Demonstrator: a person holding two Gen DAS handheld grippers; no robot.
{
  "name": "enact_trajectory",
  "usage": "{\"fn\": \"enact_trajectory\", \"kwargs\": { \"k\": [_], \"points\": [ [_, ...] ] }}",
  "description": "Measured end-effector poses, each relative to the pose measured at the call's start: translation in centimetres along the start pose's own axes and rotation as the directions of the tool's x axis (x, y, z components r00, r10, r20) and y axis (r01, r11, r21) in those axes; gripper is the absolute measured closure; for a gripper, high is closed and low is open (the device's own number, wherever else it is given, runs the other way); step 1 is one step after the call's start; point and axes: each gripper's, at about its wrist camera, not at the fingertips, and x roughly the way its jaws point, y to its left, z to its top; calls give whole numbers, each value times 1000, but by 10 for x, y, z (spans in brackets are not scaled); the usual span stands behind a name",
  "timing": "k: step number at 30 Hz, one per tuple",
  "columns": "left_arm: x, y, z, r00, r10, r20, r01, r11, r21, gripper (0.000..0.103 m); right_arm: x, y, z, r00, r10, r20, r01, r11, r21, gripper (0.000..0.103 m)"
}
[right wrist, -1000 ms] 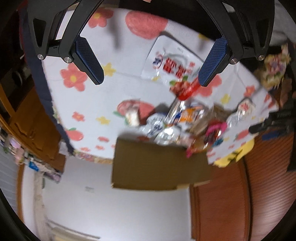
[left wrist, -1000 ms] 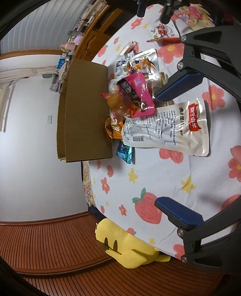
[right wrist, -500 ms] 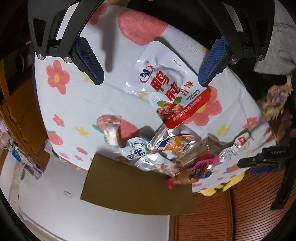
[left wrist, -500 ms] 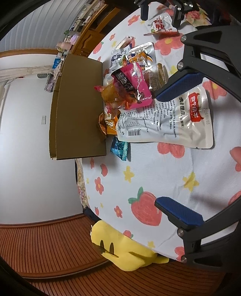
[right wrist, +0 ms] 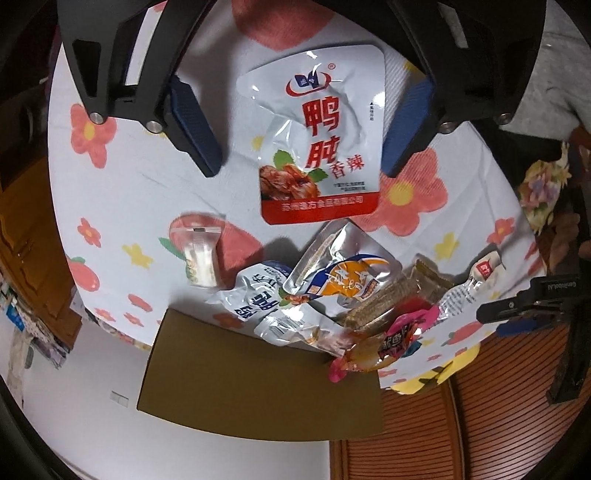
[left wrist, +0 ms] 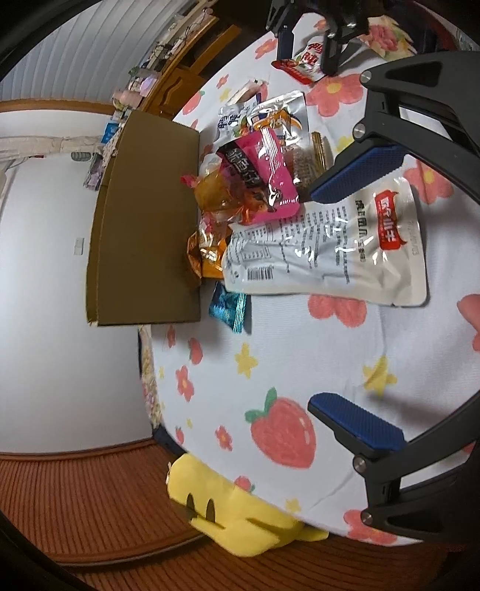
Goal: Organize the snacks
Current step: 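Move right tool to the white duck-neck packet while left tool approaches the long white packet, then close right tool on the duck-neck packet while left tool closes on the long white packet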
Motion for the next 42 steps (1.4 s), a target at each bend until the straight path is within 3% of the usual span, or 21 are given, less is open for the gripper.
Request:
{"fn": "enact_trajectory", "kwargs": {
  "k": [2,3,8,17,24,30,42],
  "points": [
    [4,1,2,1000,-21,-11,21,1000,-6,1,-2,-2,1,1000,-3,2,2,1000,8,37],
    [7,1,4,999,-30,-19,29,1000,-7,2,-2,-3,1,1000,-4,4,4,1000,10,38],
    [21,-2,13,995,-76,-66,76,997,7,4,-2,-6,3,1000,-1,6,0,1000,25,40],
    [48,-12,23,971,-150,-185,157,987,24,23,1,-6,5,999,-34,20,33,999,41,39],
    [55,-6,31,968,-155,-198,164,986,31,27,3,-6,9,999,-35,16,34,998,43,39],
    [50,0,28,967,-167,-195,180,982,55,41,4,-5,9,999,-42,25,41,998,41,39],
    [68,-10,45,963,-180,-202,198,977,73,35,4,-7,10,999,-34,27,33,998,45,38]
  ]
}}
